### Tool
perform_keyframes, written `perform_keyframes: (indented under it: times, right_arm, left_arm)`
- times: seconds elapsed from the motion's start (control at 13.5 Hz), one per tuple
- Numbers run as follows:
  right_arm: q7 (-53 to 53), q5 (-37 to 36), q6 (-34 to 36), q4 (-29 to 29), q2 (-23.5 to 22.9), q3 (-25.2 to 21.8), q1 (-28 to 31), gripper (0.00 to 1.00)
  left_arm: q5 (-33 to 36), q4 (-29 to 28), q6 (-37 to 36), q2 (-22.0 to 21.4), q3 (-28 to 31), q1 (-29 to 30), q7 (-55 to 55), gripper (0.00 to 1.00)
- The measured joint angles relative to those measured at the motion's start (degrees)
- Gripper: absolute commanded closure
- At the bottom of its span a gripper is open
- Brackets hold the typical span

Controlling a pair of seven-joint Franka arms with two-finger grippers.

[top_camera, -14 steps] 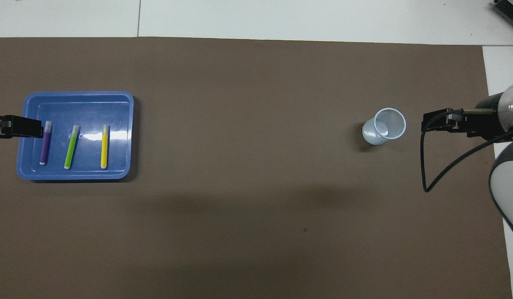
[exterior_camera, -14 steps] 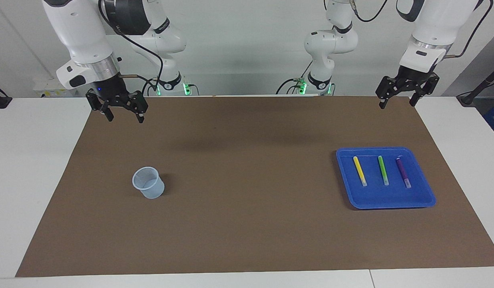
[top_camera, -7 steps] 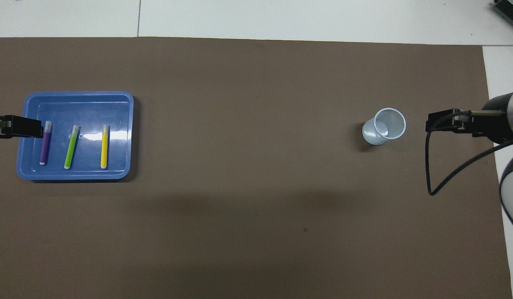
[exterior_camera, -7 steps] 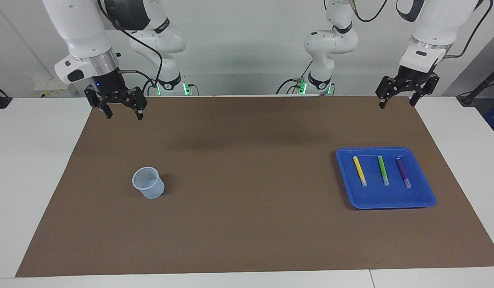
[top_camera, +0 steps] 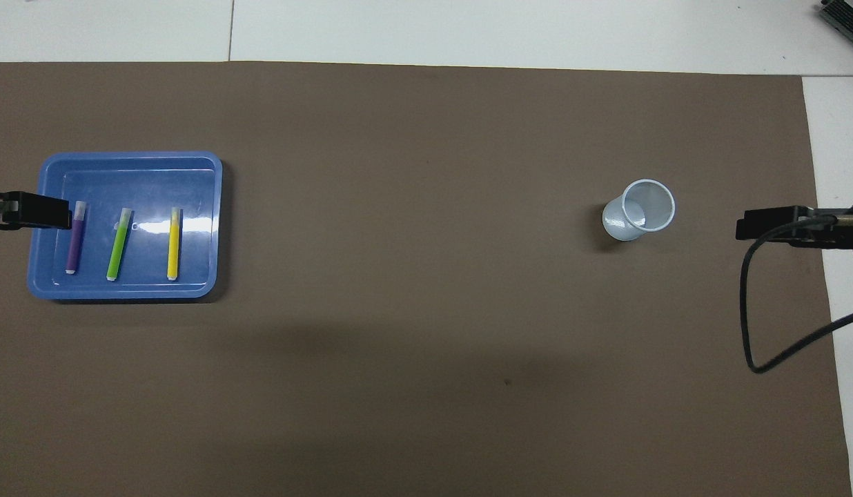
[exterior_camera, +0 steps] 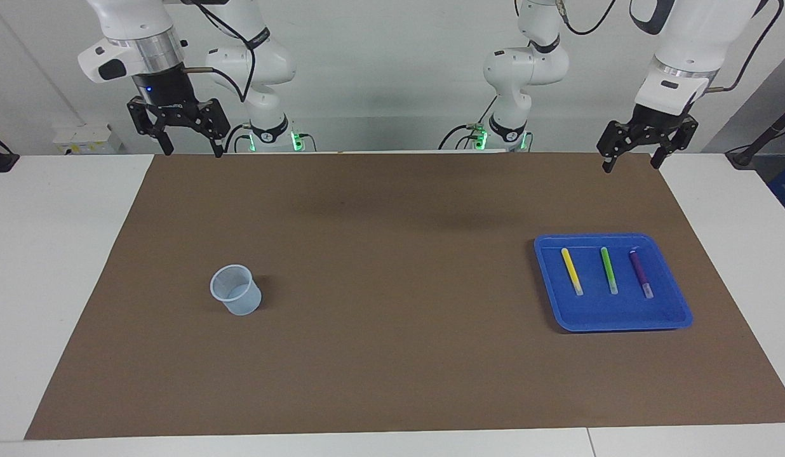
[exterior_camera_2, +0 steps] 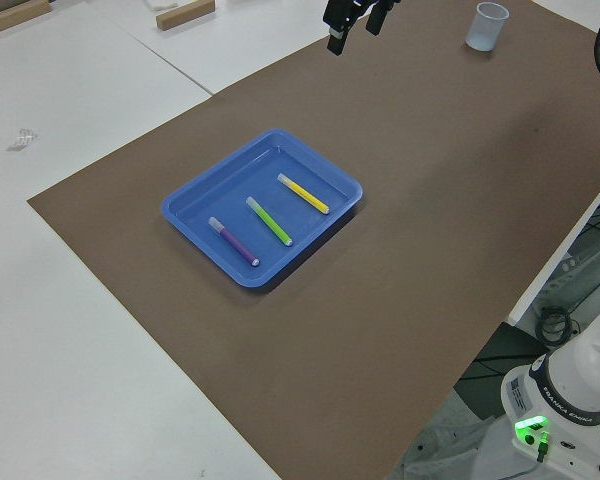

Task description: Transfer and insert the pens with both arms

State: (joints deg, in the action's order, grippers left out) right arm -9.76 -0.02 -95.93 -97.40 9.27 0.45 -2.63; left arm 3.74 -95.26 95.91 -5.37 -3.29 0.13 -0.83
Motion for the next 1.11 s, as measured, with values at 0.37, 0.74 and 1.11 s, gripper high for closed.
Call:
perform_keyframes:
  times: [0.37,0.74,1.11]
  right_arm:
    - [0.0,4.4,-3.0,-1.2,-0.1,0.0,0.0,0.0]
    - [0.0,6.2,-4.3,-1.7,0.0,0.6,-1.4,0.0]
    - [0.0,6.2,-4.3,-1.8,0.0,0.9,-2.6,0.0]
  left_arm:
    - [0.0,0.0,0.0,0.0,0.0,0.0,0.0,0.0]
    - [0.0,0.0,0.0,0.0,0.0,0.0,0.0,0.0]
    - [0.0,0.0,0.0,0.0,0.0,0.0,0.0,0.0]
